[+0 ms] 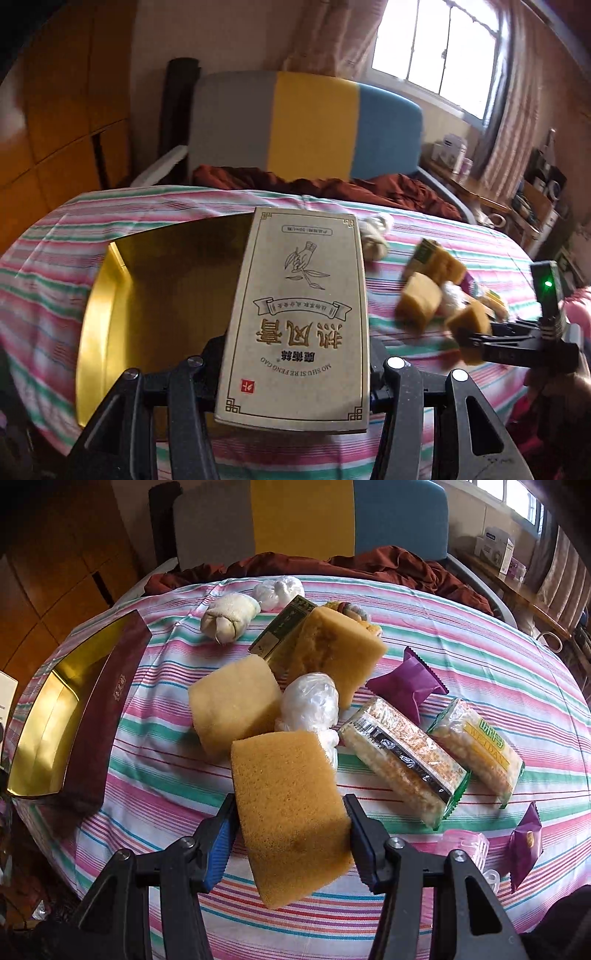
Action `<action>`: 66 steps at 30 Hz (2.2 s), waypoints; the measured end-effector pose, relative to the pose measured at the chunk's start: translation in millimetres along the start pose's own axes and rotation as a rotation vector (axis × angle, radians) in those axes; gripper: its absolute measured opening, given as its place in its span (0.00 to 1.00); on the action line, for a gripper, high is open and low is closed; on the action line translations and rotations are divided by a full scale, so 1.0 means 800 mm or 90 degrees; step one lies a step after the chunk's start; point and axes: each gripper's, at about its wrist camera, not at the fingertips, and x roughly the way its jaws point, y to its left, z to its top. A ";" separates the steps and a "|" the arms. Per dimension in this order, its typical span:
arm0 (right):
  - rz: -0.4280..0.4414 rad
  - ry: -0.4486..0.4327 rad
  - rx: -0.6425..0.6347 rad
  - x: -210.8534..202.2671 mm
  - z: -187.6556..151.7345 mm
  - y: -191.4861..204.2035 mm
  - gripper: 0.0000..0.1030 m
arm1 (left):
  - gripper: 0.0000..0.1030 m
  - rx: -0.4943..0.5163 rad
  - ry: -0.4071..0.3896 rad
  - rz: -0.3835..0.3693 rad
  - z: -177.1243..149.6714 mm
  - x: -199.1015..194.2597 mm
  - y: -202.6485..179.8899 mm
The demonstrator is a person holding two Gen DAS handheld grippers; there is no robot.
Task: Organize objects
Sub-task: 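Lower the box into the gold tray and open the left gripper while the right carries the sponge, then lower the yellow sponge into the gold tray and open the right gripper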
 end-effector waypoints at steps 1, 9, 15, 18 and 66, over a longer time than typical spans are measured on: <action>-0.001 0.001 -0.002 0.001 -0.001 0.001 0.54 | 0.52 -0.007 0.001 0.014 0.000 0.001 0.011; -0.012 0.006 -0.022 0.005 -0.003 0.008 0.53 | 0.52 -0.030 0.029 0.117 -0.018 0.015 0.084; -0.012 0.007 -0.021 0.006 -0.004 0.009 0.53 | 0.52 -0.021 0.074 0.180 -0.040 0.038 0.133; -0.013 0.006 -0.020 0.005 -0.004 0.008 0.53 | 0.52 -0.033 0.085 0.187 -0.047 0.046 0.151; 0.006 -0.078 -0.227 0.067 0.199 0.321 0.87 | 0.85 -0.206 -0.010 0.165 -0.056 -0.057 0.222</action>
